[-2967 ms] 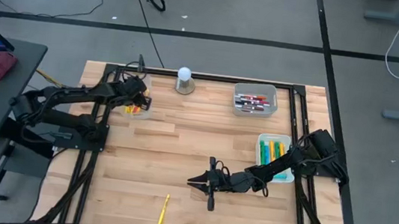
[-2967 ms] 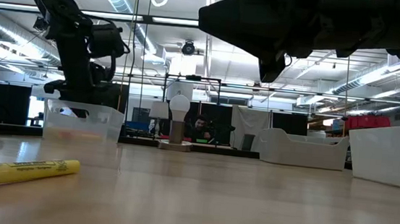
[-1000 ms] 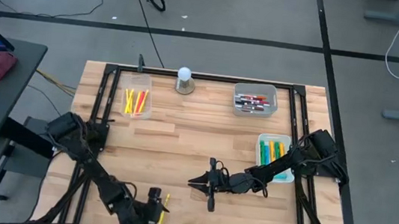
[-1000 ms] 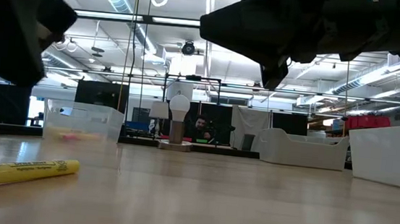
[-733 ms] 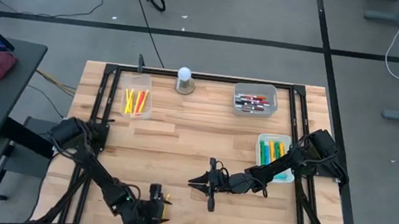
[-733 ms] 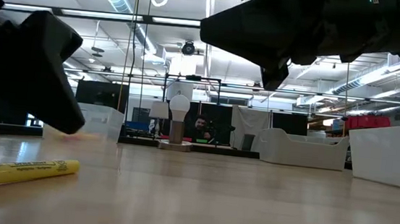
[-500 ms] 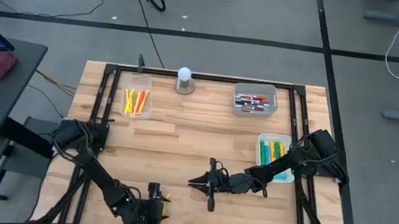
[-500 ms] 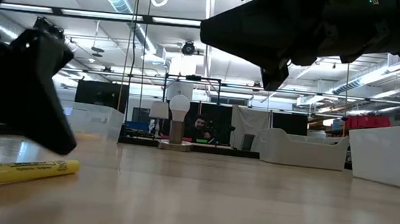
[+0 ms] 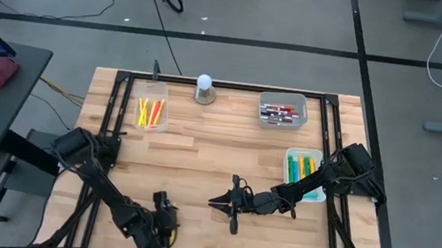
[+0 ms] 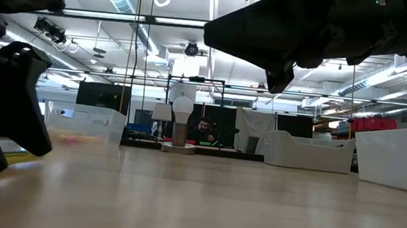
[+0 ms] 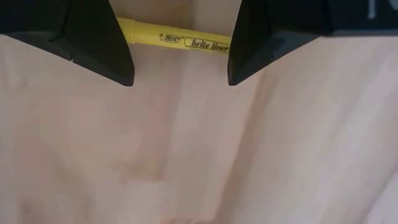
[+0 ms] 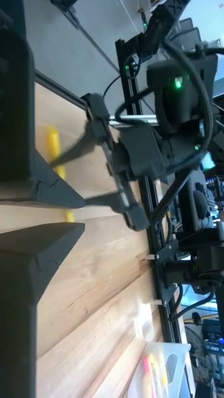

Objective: Pick & Place Markers
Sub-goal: Put the yellow pen into the transparent bin

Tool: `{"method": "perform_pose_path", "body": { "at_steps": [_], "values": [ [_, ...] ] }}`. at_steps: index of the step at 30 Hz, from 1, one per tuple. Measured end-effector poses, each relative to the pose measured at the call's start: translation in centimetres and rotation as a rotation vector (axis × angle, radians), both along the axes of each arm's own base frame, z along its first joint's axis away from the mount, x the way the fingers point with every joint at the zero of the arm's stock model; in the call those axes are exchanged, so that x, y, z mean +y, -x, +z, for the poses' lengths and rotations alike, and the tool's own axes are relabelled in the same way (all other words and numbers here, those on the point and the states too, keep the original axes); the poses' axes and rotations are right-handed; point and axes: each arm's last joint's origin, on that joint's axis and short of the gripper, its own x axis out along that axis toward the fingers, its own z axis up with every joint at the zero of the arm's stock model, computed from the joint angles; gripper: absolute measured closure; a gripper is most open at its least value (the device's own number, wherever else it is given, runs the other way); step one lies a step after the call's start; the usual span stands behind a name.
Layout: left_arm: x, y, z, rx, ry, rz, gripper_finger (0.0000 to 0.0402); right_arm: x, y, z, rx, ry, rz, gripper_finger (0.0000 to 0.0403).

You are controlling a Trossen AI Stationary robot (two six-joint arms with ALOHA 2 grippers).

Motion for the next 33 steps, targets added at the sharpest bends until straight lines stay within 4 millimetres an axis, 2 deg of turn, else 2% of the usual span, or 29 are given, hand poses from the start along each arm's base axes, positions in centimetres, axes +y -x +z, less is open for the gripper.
{"method": "perform_pose_path", "body": {
  "at_steps": [6,9,13,22,33],
  "values": [
    [0.8,1.4,1.6,0.054,0.013,0.061,0.0138,0.0,0.0,0.0,0.005,0.002,0.000,0.0356],
    [0.7,1.5,2.4,-0.009,0.050,0.106,0.0138,0.0,0.0,-0.1,0.011,0.006,0.000,0.0356],
    [0.6,1.4,2.4,-0.054,0.116,0.180,0.0138,0.0,0.0,-0.1,0.012,0.006,-0.001,0.0356],
    [0.8,1.6,2.1,-0.019,0.297,0.370,0.0138,0.0,0.0,-0.1,0.011,0.005,-0.001,0.0356],
    [1.5,2.4,1.8,0.084,0.300,0.472,0.0138,0.0,0.0,-0.1,0.011,0.008,0.000,0.0356]
  ]
}}
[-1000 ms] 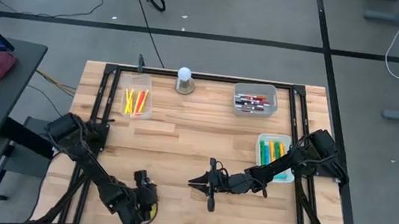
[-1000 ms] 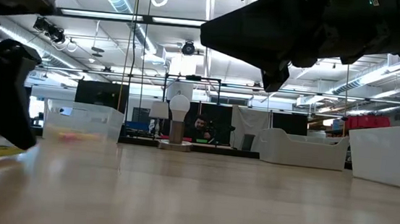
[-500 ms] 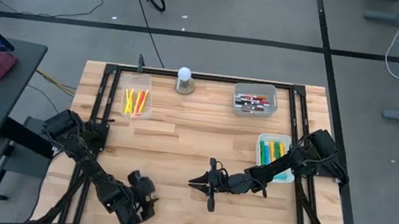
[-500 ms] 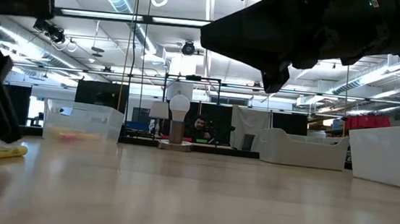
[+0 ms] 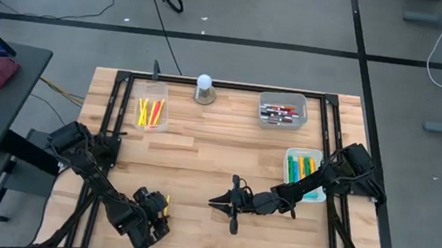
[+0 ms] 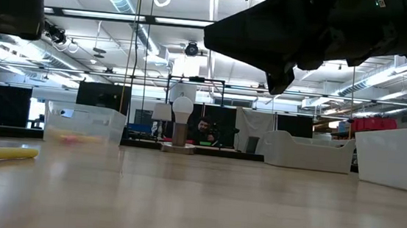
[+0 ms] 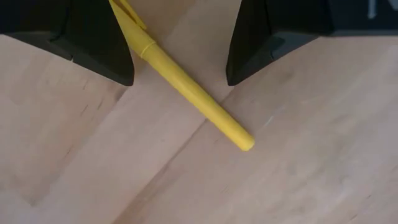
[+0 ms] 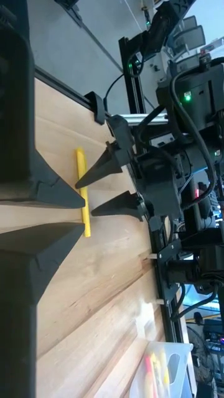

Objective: Pick & Place Markers
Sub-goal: Put the yellow pen into the transparent bin

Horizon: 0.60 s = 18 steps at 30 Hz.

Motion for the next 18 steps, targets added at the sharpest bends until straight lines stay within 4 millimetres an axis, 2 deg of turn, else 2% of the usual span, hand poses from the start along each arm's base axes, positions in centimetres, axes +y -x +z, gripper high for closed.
{"method": "perform_pose_path", "body": {
  "at_steps": [5,8,12,18],
  "values": [
    [0.0,0.1,-0.1,0.027,0.019,-0.005,0.0143,0.0,0.0,0.0,0.000,0.000,0.000,0.0356],
    [0.3,0.4,-0.5,0.042,0.026,0.009,0.0166,0.0,0.0,0.0,0.000,0.000,0.000,0.0356],
    [0.7,0.8,-1.1,0.052,0.023,0.031,0.0225,0.0,0.0,0.0,0.000,0.000,0.000,0.0356],
    [1.1,0.8,-1.3,0.034,-0.014,0.037,0.0345,0.0,0.0,0.0,0.000,0.000,0.000,0.0356]
  ]
}}
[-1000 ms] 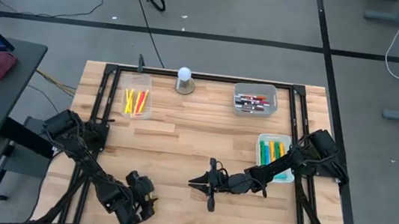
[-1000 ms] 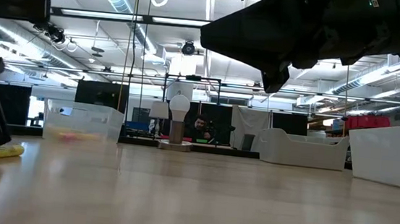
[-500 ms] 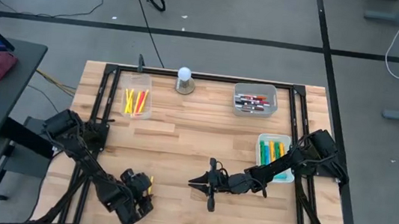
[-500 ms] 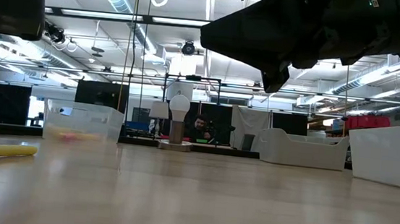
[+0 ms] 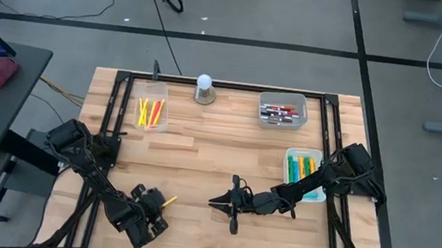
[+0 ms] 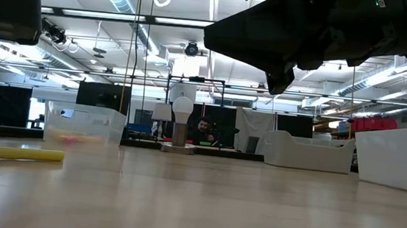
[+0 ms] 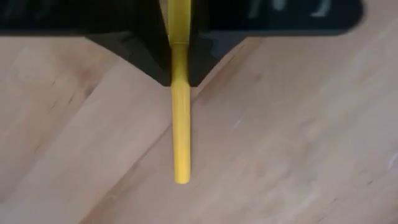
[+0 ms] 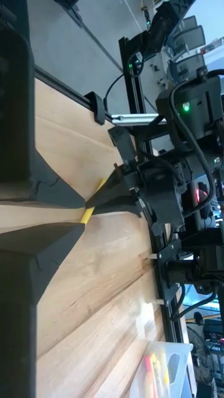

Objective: Pick & Place Markers
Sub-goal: Put the yellow pen into the transparent bin

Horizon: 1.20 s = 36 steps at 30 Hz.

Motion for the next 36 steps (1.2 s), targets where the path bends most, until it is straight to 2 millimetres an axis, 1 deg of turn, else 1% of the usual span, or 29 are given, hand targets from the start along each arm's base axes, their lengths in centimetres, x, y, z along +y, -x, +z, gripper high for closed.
{"method": "perform_pose_path", "body": {
  "at_steps": [2,6,9,11,13,16,18,21,25,28,31,33,36],
  "values": [
    [0.1,-0.1,0.0,-0.010,-0.012,0.002,0.0372,0.0,0.0,0.0,0.000,0.000,0.000,0.0356],
    [0.4,-0.5,0.3,-0.032,-0.045,-0.024,0.0373,0.0,0.0,0.0,0.001,0.001,0.000,0.0356],
    [1.2,-0.9,1.3,-0.037,-0.072,-0.054,0.0368,0.0,0.0,0.0,0.003,0.001,0.000,0.0356],
    [2.2,-1.2,2.7,-0.059,-0.121,-0.081,0.0367,0.0,0.0,-0.1,0.006,0.003,0.000,0.0356],
    [3.3,-1.6,4.6,-0.098,-0.167,-0.101,0.0369,0.0,0.0,-0.1,0.006,0.003,0.000,0.0356],
    [5.8,-1.9,6.7,-0.064,-0.248,-0.133,0.0371,0.0,0.0,-0.1,0.006,0.003,0.000,0.0356],
    [7.9,-2.1,8.3,-0.049,-0.299,-0.139,0.0371,0.0,0.0,-0.1,0.007,0.004,0.000,0.0356],
    [11.9,-2.1,10.3,0.031,-0.387,-0.120,0.0368,0.0,0.0,-0.1,0.011,0.006,0.000,0.0356],
    [18.2,-1.1,12.3,0.178,-0.437,0.047,0.0368,0.0,0.0,-0.1,0.012,0.006,0.000,0.0356],
    [22.9,-0.1,13.0,0.278,-0.464,0.227,0.0368,0.0,0.0,-0.1,0.013,0.007,0.000,0.0356],
    [27.5,1.0,13.4,0.355,-0.438,0.393,0.0368,0.0,0.0,-0.1,0.013,0.007,0.000,0.0356],
    [30.3,1.7,13.3,0.404,-0.408,0.466,0.0368,0.0,0.0,-0.1,0.013,0.007,0.000,0.0356],
    [33.8,2.5,13.1,0.402,-0.327,0.515,0.0368,0.0,0.0,-0.1,0.013,0.007,0.000,0.0356]
  ]
}}
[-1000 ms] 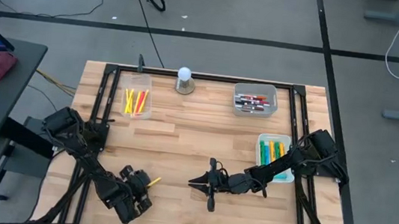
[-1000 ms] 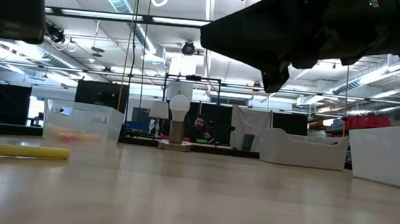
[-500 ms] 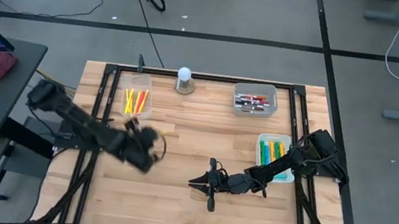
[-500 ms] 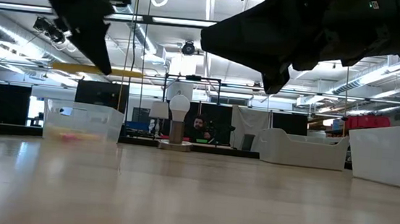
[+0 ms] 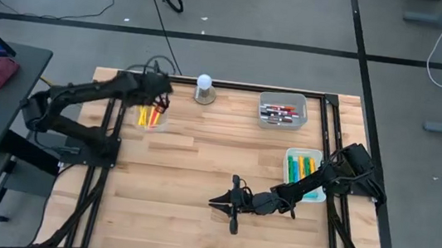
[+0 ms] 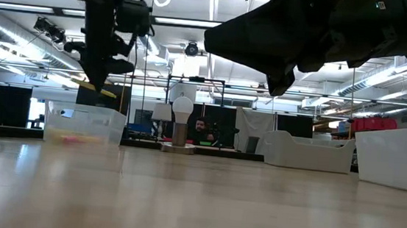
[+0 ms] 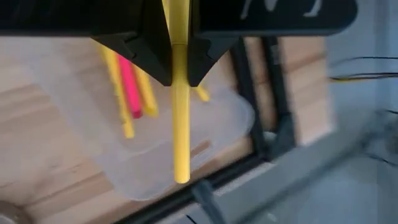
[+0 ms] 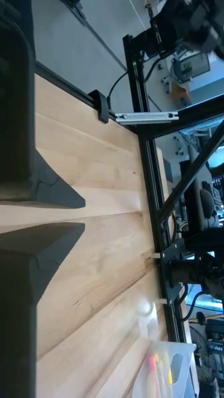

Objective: Pick & Place Markers
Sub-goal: Put the yellow pen into the transparent bin

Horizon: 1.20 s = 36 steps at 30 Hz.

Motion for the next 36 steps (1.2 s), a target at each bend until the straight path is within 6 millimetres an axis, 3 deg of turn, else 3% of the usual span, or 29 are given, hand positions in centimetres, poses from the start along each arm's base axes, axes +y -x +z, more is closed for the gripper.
{"method": "perform_pose_path", "body": {
  "at_steps": [3,7,15,28,36],
  "values": [
    [2.5,0.6,0.0,-0.097,0.072,0.003,0.0368,0.0,0.0,0.0,0.000,0.000,0.000,0.0356],
    [4.0,1.2,0.1,-0.203,0.127,0.016,0.0367,0.0,0.0,0.0,0.001,0.001,0.000,0.0356],
    [4.7,1.2,-1.1,-0.255,0.262,0.065,0.0365,0.0,0.0,0.0,0.001,0.001,0.000,0.0356],
    [7.3,-0.2,-6.6,-0.150,0.412,0.158,0.0359,0.0,0.0,-0.1,0.006,-0.009,-0.002,0.0356],
    [7.5,-0.4,-7.3,-0.115,0.432,0.134,0.0324,0.0,0.0,-0.1,0.008,-0.011,-0.002,0.0356]
  ]
}}
